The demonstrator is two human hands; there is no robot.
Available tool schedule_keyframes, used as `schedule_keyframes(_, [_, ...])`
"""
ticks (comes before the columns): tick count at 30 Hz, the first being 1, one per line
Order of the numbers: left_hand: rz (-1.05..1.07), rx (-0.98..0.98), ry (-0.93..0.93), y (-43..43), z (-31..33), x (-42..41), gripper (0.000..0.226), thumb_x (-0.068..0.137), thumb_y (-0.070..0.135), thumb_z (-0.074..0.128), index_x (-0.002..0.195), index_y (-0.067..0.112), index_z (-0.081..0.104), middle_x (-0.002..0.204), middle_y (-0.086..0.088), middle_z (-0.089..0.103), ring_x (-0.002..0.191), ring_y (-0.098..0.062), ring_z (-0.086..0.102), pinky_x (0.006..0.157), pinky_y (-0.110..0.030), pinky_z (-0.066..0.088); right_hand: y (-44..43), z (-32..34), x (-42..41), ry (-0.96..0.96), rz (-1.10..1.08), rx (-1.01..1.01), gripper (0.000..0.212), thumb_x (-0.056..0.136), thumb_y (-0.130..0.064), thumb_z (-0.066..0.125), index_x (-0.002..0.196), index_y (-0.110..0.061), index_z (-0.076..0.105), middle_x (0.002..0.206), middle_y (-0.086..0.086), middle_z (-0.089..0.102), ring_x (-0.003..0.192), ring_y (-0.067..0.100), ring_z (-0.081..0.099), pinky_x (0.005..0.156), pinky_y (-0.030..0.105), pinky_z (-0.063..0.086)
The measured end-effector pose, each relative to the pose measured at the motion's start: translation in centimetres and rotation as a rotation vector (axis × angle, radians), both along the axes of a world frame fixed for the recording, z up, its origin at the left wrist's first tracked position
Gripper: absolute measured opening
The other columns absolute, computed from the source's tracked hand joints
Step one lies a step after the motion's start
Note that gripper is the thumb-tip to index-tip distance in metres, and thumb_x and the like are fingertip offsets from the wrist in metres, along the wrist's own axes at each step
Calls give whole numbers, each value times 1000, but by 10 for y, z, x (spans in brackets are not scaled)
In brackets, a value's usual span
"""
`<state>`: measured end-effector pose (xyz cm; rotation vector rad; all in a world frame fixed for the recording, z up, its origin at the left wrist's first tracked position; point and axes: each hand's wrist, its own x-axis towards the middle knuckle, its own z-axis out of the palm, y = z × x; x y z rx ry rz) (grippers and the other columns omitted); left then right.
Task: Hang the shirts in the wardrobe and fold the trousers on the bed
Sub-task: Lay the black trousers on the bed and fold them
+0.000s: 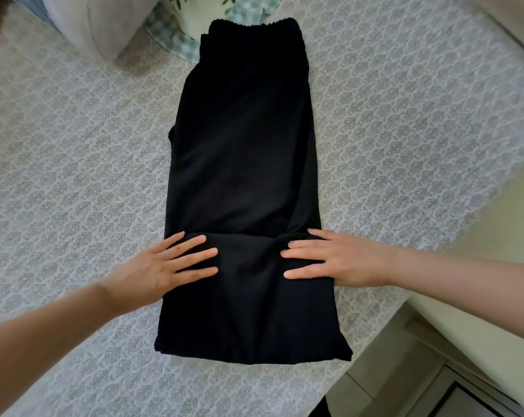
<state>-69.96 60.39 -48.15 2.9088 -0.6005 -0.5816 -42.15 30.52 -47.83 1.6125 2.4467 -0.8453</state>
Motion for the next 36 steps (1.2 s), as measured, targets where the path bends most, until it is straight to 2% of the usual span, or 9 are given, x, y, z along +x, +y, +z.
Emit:
schedule_keyframes(3, [124, -168, 141, 6, 5, 2, 80, 88, 6, 68, 150, 44, 34, 158, 24, 25, 151, -7, 8, 123, -37, 17, 7, 14, 5, 306, -270, -292, 64, 103, -18, 46, 148, -54, 19, 159, -22, 15, 144, -10, 4, 121, 22, 3])
schedule_keyframes(5, [496, -441, 351, 16, 13, 14, 62, 94, 5, 60, 133, 54, 52, 139, 43, 41, 138, 15, 28, 116, -19, 25, 16, 25, 6, 654, -658, -495, 50, 105, -20, 44, 141, -55, 38, 150, -26, 36, 134, -16, 29, 114, 12, 21])
schedule_keyframes(8, [1301, -875, 424, 25, 20, 41, 37, 95, 4, 61, 74, 33, 71, 75, 19, 68, 78, -8, 59, 79, -36, 46, 31, 31, 21, 1040, -1207, -526, 29, 104, -23, 46, 128, -29, 59, 120, -17, 67, 113, 0, 62, 92, 21, 52])
schedule_keyframes(12, [1585, -1023, 385, 15, 22, 54, 19, 93, 51, 58, 100, 36, 68, 97, 18, 75, 91, 0, 70, 82, -22, 52, 43, 24, 39, 1047, -1621, -509, 39, 102, -42, 41, 123, -17, 62, 112, -1, 73, 100, 15, 70, 82, 30, 58])
schedule_keyframes(15, [1597, -989, 235, 1, 16, 50, 10, 94, 40, 63, 104, 41, 65, 96, 29, 72, 92, 9, 67, 77, -13, 49, 42, 18, 31, 1078, -1662, -489, 35, 99, -45, 45, 125, -25, 57, 122, -3, 68, 107, 12, 67, 87, 28, 56])
schedule_keyframes(22, [1720, -970, -15, -24, 21, 37, 12, 99, 34, 58, 97, 42, 67, 98, 24, 73, 90, 8, 67, 72, -13, 48, 35, 22, 1, 719, -1538, -195, 33, 100, -27, 53, 132, -21, 54, 119, -12, 62, 108, 3, 59, 86, 16, 48])
schedule_keyframes(30, [1785, -716, 100, -66, 18, -23, 20, 98, 25, 59, 82, 24, 71, 75, 5, 74, 75, -13, 71, 72, -37, 57, -7, 26, -33, 742, -1553, -554, 19, 102, -25, 48, 120, -24, 55, 115, 2, 66, 98, 13, 67, 82, 37, 59])
schedule_keyframes(32, [1776, -579, 11, -63, 20, -27, 8, 97, 23, 61, 94, 27, 67, 85, 10, 72, 84, -13, 69, 68, -27, 53, -8, 30, -38, 555, -1586, -536, 29, 100, -29, 51, 127, -20, 46, 122, 3, 60, 102, 16, 63, 89, 40, 55])
schedule_keyframes(36, [1386, -221, -304, -60, 26, -6, 42, 97, 17, 58, 138, 17, 49, 138, 2, 50, 130, -21, 44, 110, -35, 33, 9, 48, -42, -156, -1265, -1, 67, 89, -22, 64, 144, -12, 28, 142, 12, 34, 124, 29, 45, 101, 41, 45])
